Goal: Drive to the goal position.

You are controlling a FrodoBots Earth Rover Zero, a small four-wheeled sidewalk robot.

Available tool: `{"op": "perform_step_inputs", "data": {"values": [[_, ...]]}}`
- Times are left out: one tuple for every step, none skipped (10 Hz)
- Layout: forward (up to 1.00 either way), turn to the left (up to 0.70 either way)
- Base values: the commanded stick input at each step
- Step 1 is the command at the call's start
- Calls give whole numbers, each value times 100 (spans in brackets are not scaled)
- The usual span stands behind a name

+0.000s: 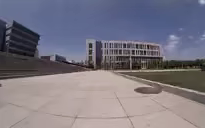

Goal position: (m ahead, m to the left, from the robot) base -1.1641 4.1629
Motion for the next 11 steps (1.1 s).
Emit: {"op": "perform_step_inputs", "data": {"values": [[70, 0], [70, 0], [70, 0], [70, 0], [70, 0], [70, 0], [70, 0], [70, 0], [70, 0], [70, 0], [70, 0]]}}
